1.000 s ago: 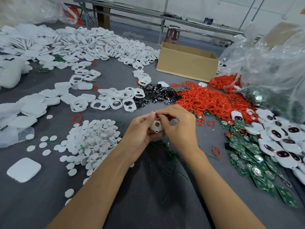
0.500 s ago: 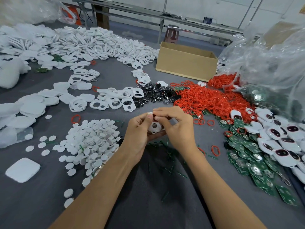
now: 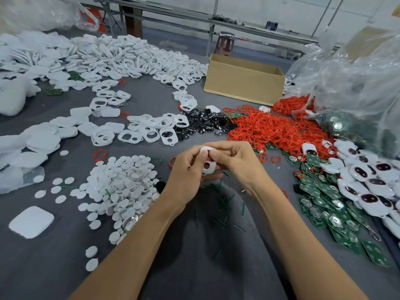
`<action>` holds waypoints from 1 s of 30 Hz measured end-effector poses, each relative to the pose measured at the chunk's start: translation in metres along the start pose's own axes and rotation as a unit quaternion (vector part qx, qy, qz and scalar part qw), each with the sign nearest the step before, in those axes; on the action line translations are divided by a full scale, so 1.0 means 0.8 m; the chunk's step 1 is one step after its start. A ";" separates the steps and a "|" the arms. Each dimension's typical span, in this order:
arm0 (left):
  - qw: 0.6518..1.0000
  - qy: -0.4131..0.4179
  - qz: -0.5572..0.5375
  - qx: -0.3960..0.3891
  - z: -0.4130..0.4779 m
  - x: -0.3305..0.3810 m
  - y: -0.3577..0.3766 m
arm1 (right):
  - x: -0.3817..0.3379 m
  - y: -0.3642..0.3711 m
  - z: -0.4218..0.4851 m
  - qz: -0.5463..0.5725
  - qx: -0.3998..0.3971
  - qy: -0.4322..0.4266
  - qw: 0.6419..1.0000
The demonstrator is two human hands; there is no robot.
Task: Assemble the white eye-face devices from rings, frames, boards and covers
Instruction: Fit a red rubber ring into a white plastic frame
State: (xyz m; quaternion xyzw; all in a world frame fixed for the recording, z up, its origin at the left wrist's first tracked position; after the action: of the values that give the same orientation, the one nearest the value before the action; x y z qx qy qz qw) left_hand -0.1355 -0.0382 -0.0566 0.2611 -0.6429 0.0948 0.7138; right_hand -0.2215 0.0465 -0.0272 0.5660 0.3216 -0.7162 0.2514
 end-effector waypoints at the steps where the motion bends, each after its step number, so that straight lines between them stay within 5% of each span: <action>1: 1.000 0.001 0.003 0.004 0.000 0.000 0.001 | -0.001 0.000 0.000 -0.018 0.007 -0.006 1.000; 13: 0.996 -0.002 0.059 0.066 0.005 -0.011 -0.006 | 0.006 0.007 0.001 -0.127 0.063 -0.021 0.990; 21: 0.988 -0.056 -0.108 0.092 0.008 -0.010 -0.007 | 0.003 -0.001 0.003 -0.117 0.116 -0.053 0.985; 26: 0.990 -0.073 -0.105 0.063 0.007 -0.012 0.000 | -0.001 -0.012 0.005 -0.166 0.099 -0.053 0.980; 30: 0.985 -0.091 -0.123 0.074 0.007 -0.013 -0.002 | 0.003 -0.019 0.025 -0.231 0.159 -0.071 0.957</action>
State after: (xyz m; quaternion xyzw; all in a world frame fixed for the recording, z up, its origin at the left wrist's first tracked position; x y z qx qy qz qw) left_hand -0.1417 -0.0401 -0.0664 0.3978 -0.6593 0.0297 0.6374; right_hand -0.2459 0.0417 -0.0237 0.4566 0.3070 -0.8350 0.0079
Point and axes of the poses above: each hand's wrist, its own z-axis towards the middle knuckle, its own y-axis out of the palm, x = y × z, the point moved 3 cm from there along z, towards the middle knuckle, and after that the axes turned 3 degrees about -y, right-handed, at the moved point
